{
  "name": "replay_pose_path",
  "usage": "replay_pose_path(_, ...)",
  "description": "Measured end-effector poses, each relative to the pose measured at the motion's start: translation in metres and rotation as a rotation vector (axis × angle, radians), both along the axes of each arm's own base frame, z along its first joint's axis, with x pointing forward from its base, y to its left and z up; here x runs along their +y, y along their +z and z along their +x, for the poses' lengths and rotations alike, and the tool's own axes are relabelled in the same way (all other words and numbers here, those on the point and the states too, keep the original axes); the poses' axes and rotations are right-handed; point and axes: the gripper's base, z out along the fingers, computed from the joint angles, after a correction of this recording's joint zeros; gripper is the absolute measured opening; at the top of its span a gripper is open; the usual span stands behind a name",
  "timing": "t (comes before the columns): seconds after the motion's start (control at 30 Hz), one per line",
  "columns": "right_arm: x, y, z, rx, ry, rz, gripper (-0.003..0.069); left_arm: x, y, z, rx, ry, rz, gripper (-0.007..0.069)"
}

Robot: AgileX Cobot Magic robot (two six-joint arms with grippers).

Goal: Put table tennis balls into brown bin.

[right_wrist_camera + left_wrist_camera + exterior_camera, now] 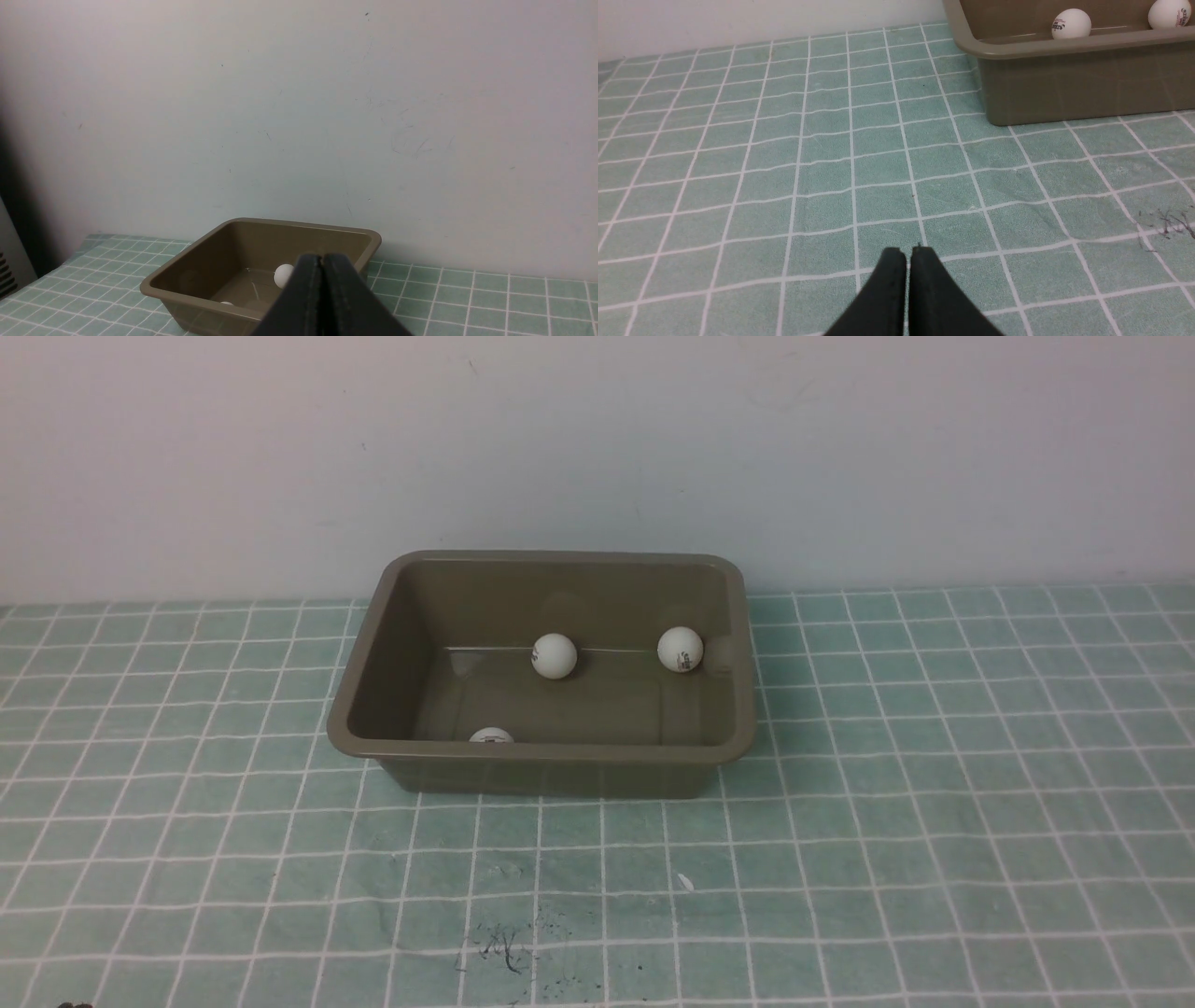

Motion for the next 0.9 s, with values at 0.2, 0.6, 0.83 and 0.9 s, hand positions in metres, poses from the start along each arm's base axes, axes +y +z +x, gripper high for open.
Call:
replay_pose_path(0.2, 0.000, 0.000, 0.000, 0.000, 0.000, 0.000, -0.0015, 0.000, 0.000, 0.000, -0.001, 0.000, -0.001, -0.0005)
replay_pose_path(0.6, 0.000, -0.021, 0.007, -0.019, -0.120, -0.086, -0.0015, 0.000, 0.000, 0.000, -0.001, 0.000, -0.001, -0.0005)
replay_pose_path(0.83, -0.002, -0.103, 0.037, 0.142, -0.348, -0.211, -0.0015, 0.000, 0.000, 0.000, -0.001, 0.000, -0.001, -0.0005)
replay_pose_path(0.9, -0.003, -0.129, 0.042, 0.198, -0.373, -0.226, -0.0015, 0.000, 0.000, 0.000, -0.001, 0.000, -0.001, -0.0005)
